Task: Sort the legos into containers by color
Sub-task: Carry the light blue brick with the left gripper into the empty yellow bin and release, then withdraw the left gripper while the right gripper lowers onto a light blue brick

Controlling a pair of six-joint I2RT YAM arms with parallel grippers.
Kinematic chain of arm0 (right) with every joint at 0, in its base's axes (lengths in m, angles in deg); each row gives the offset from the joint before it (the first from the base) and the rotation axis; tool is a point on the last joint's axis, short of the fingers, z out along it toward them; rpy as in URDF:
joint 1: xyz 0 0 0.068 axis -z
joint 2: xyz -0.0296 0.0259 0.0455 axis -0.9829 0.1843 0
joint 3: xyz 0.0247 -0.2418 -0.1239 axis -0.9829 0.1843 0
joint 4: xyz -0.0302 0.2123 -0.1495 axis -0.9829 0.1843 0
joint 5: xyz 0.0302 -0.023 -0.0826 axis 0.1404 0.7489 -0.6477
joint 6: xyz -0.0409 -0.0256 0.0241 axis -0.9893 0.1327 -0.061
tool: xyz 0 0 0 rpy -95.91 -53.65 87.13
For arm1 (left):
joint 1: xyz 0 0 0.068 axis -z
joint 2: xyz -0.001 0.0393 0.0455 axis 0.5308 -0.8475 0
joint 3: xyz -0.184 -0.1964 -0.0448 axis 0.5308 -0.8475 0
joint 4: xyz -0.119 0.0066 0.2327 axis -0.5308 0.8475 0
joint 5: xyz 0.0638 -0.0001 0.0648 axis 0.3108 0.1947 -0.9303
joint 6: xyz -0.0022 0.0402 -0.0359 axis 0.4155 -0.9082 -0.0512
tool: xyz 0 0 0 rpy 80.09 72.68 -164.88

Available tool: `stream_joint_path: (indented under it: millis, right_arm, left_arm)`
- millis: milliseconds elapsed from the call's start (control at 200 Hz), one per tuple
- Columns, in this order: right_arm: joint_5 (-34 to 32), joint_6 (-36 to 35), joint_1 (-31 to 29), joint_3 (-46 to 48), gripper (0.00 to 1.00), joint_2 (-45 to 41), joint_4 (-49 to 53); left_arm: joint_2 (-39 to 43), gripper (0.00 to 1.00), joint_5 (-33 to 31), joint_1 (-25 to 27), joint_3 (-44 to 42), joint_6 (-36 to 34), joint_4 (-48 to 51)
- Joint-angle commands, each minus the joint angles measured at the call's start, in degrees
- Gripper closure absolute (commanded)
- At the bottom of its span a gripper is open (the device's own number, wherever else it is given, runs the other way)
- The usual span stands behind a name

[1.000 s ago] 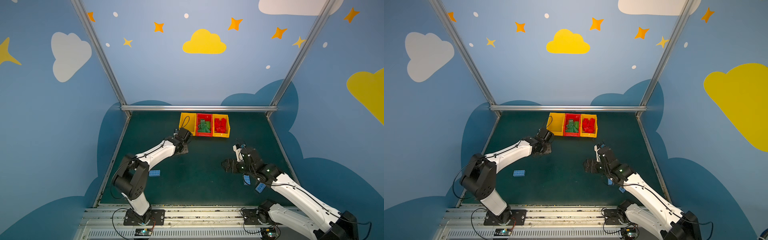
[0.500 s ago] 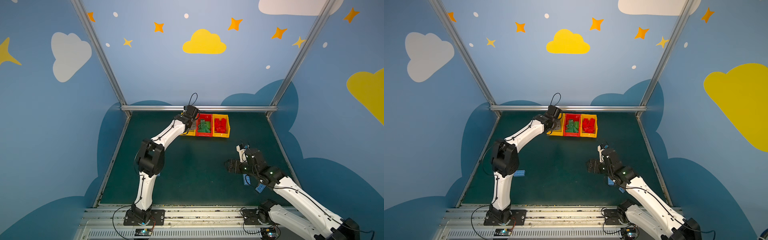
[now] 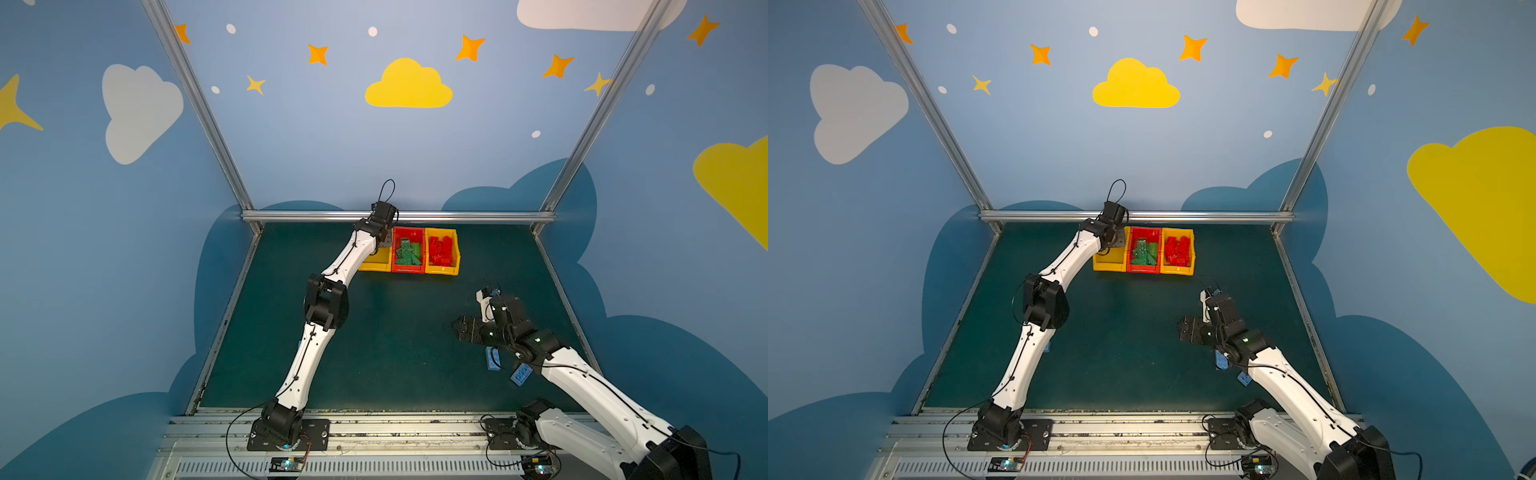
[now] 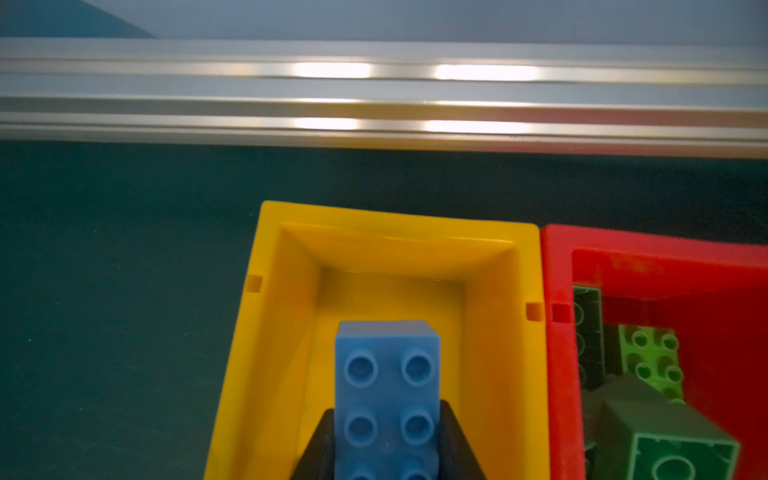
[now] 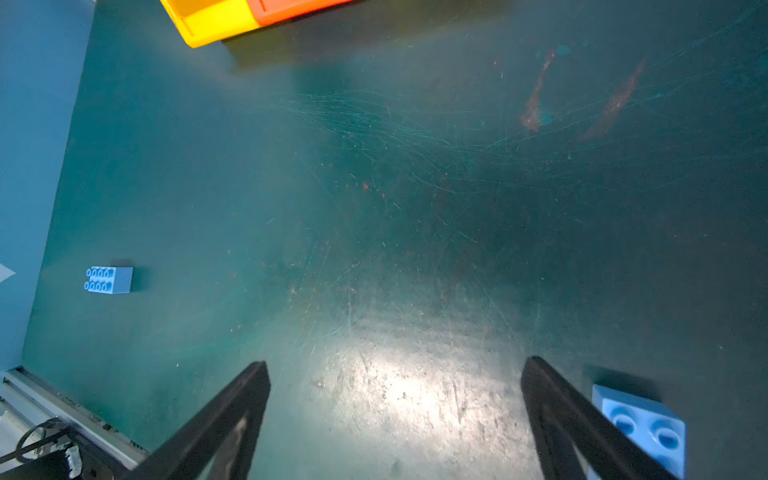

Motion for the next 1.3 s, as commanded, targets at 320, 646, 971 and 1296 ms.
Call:
stream_joint_path:
  millis: [320,646,971,1296]
  right_arm:
    - [3.7,-0.9,0.3,-2.2,0.07,0.3,0.3]
    - [-1.0,0.0,0.2,-0.5,0.07,-6.9,5.6]
    - [-8.3,5.7,0.0,3.3,0.07,-8.1,11.5]
    - [-17.5,9.8,1.7,4.8,0.07,-3.1,14.4]
  left_arm:
    - [8.0,0.12,2.5,0.1,-1.1,-1.1,3.6]
    - [41.8,0.00,3.2,3.8,-52.0,3.6,-15.3]
    - [66.1,0.00,7.6,9.0,-92.1,14.6,-26.8]
    - [83.0,0.00,1.3,16.2,-107.9,17.9,-27.6]
